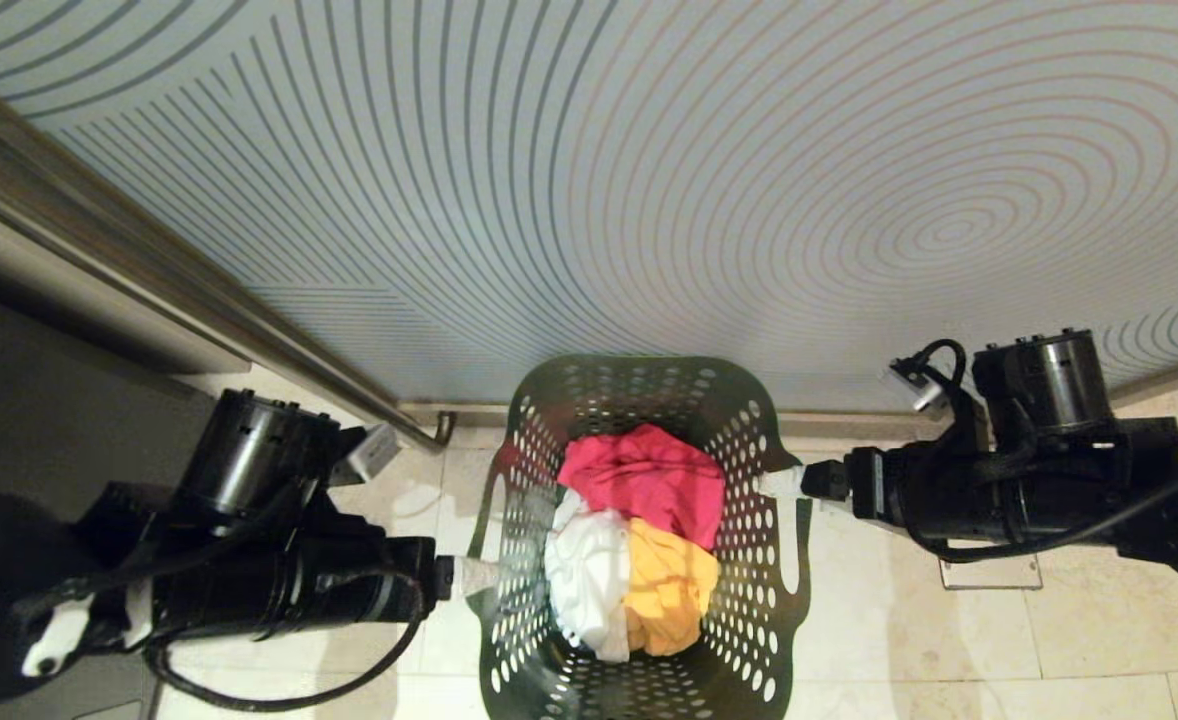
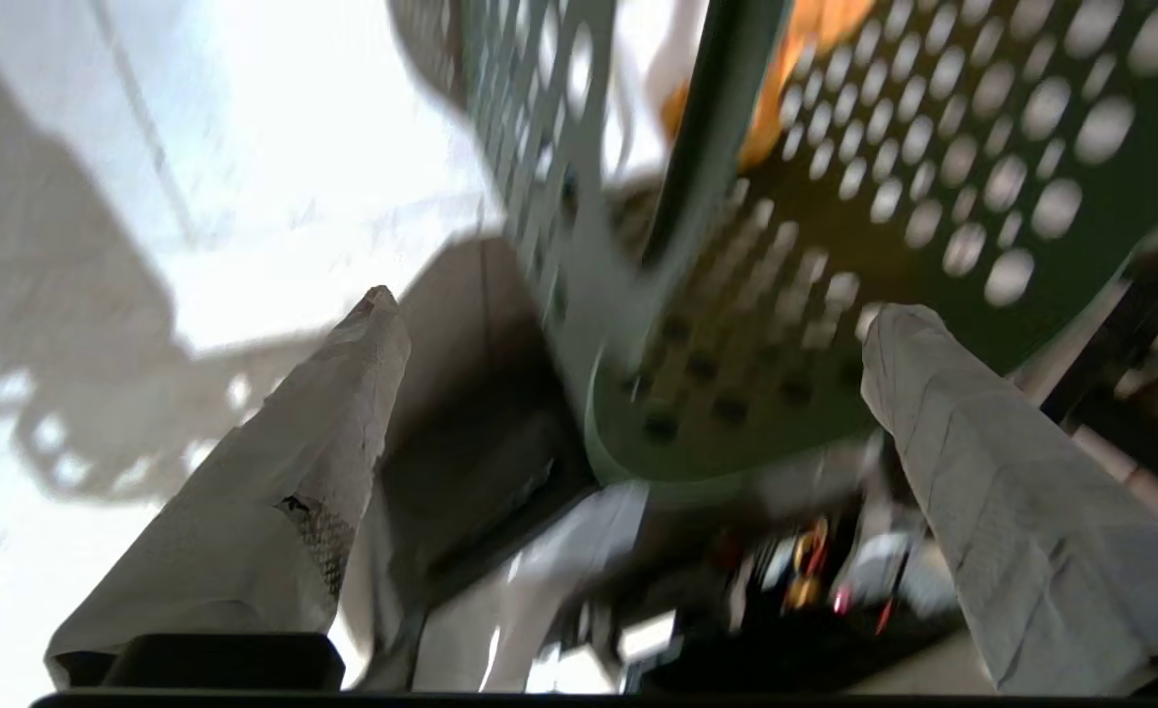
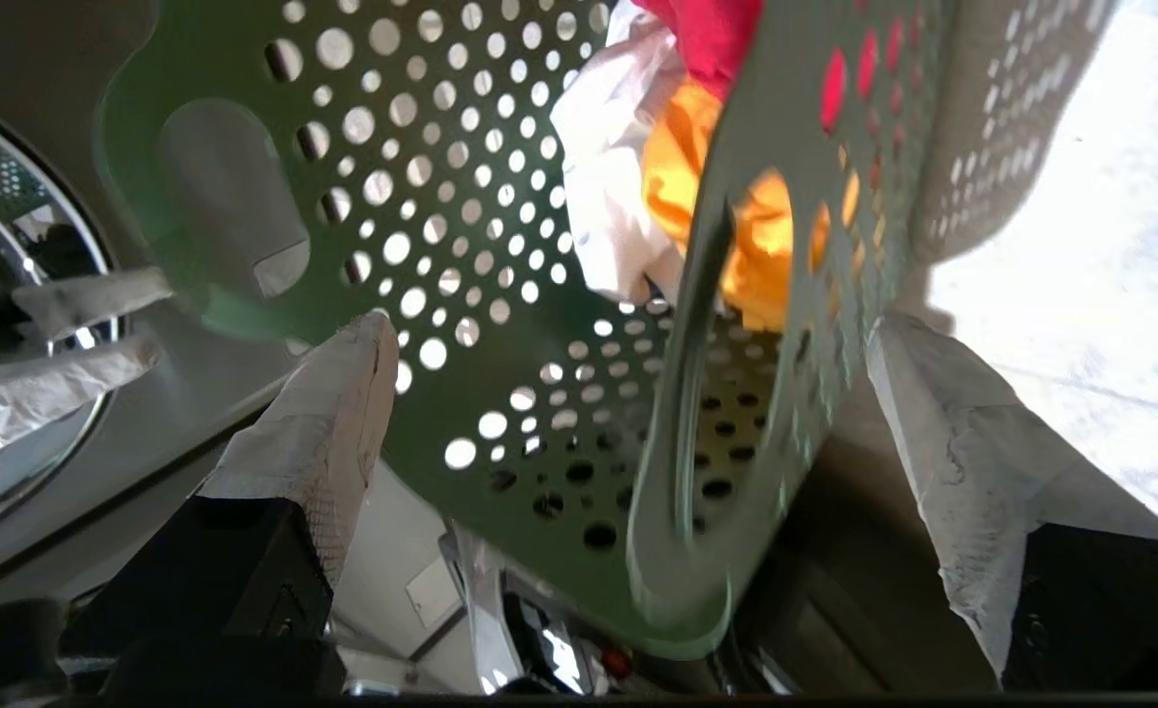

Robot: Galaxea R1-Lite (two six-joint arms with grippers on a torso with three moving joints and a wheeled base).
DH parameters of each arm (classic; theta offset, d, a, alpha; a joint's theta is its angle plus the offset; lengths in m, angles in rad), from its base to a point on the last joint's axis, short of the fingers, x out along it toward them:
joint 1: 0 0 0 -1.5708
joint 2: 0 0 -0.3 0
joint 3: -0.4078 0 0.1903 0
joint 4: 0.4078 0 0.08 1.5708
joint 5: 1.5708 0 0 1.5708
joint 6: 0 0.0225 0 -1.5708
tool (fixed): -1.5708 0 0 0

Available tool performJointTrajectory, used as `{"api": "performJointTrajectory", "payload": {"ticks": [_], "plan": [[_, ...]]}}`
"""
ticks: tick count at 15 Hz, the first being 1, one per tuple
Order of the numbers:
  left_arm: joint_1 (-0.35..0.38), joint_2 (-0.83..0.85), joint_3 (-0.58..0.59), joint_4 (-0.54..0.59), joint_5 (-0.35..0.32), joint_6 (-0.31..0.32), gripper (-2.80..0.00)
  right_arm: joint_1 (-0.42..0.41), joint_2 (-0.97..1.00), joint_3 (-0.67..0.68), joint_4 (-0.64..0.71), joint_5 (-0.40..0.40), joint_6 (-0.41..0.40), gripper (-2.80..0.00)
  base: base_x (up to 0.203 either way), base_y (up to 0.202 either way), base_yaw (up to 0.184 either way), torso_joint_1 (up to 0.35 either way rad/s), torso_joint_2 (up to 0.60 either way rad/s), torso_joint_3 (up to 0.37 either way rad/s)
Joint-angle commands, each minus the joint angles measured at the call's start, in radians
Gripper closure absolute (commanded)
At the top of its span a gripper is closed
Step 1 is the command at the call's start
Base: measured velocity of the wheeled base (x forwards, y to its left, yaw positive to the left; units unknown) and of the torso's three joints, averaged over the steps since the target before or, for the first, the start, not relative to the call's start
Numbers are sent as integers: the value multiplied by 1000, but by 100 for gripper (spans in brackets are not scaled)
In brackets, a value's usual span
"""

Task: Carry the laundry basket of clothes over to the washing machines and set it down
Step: Pick up the clothes basket and put it beside the washing machine

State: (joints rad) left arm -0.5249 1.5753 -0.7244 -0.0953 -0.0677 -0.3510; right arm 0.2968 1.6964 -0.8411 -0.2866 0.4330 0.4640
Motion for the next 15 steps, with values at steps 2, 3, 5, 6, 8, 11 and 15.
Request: {"api": "performJointTrajectory", "payload": {"ticks": [2, 3, 5, 6, 8, 11, 15], "plan": [[-2, 151, -11, -172, 0, -14, -280, 22, 120, -83, -10, 7, 42, -280, 0, 0, 0, 0, 0, 0], [-2, 179, -30, -194, -5, -19, -280, 35, 138, -99, -12, 7, 61, -280, 0, 0, 0, 0, 0, 0], [-3, 211, -64, -204, -29, -25, -280, 66, 163, -134, -13, 9, 72, -280, 0, 0, 0, 0, 0, 0], [-3, 222, -75, -204, -50, -28, -280, 79, 173, -151, -13, 11, 79, -280, 0, 0, 0, 0, 0, 0], [-3, 231, -98, -202, -79, -85, -280, 114, 193, -189, -13, 14, 125, -280, 0, 0, 0, 0, 0, 0], [-5, 230, -111, -196, -116, -142, -280, 139, 209, -214, -13, 47, 137, -280, 0, 0, 0, 0, 0, 0], [-18, 215, -154, -148, -117, -168, -280, 163, 165, -203, -7, 49, 179, -280, 0, 0, 0, 0, 0, 0]]}}
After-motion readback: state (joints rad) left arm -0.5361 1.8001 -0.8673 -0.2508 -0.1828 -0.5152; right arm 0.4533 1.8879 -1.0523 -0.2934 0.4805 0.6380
